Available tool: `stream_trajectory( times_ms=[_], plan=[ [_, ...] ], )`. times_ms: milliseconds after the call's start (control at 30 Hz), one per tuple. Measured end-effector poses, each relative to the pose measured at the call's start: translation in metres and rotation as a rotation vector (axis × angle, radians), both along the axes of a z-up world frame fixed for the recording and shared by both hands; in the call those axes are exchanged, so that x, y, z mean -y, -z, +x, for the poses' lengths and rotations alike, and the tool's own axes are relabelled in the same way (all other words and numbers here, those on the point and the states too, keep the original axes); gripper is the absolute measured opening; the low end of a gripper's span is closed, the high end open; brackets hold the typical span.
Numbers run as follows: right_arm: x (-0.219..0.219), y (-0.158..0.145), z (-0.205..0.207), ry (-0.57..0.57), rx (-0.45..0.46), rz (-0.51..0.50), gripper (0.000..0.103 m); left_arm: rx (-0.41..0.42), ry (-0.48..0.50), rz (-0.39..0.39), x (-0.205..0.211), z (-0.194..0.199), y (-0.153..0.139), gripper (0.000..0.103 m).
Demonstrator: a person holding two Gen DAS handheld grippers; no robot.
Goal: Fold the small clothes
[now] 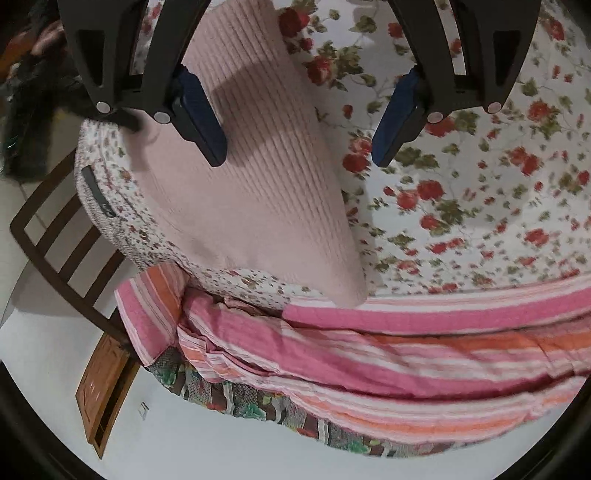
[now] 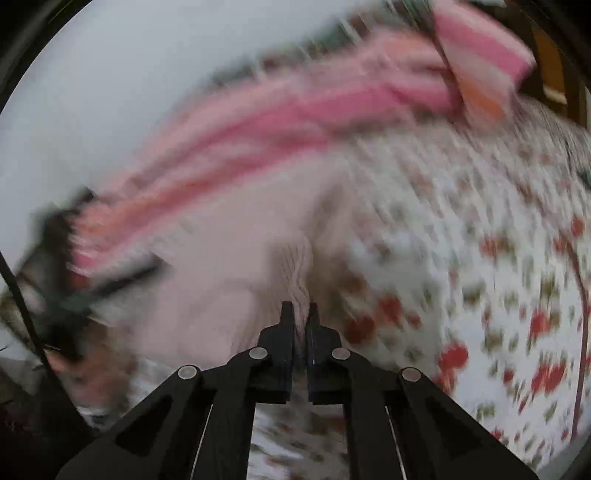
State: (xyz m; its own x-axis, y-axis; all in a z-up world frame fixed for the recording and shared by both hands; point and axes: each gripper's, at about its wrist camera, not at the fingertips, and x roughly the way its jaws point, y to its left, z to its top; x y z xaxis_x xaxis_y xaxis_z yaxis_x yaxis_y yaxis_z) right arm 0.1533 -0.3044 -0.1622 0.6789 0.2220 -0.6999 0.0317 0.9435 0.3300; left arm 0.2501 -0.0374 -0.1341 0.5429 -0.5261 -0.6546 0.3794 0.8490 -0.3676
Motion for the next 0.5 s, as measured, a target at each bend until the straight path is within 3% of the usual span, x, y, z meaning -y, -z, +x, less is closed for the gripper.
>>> stream_trajectory(
  times_ms=[67, 200, 267, 333, 500],
  plan=[
    [-0.008, -0.009, -0.003, -0.014, 0.038, -0.062, 0.005, 0.011, -0.007, 0.014, 0.002, -0.001, 0.0, 0.08],
    [-0.012, -0.032, -0.004, -0.061, 0.114, -0.072, 0.011, 0.02, -0.001, 0.041, 0.007, 0.0, 0.002, 0.08],
    [-0.011, -0.044, 0.003, -0.059, 0.154, -0.086, 0.02, 0.001, 0.005, 0.049, 0.009, 0.001, 0.006, 0.08],
    [-0.009, -0.05, 0.017, -0.049, 0.161, -0.075, 0.028, -0.004, 0.008, 0.056, 0.011, 0.002, 0.008, 0.081],
    [-0.009, -0.034, 0.064, -0.062, 0.087, -0.097, 0.029, 0.011, 0.027, 0.055, 0.009, 0.004, 0.006, 0.082]
  ],
)
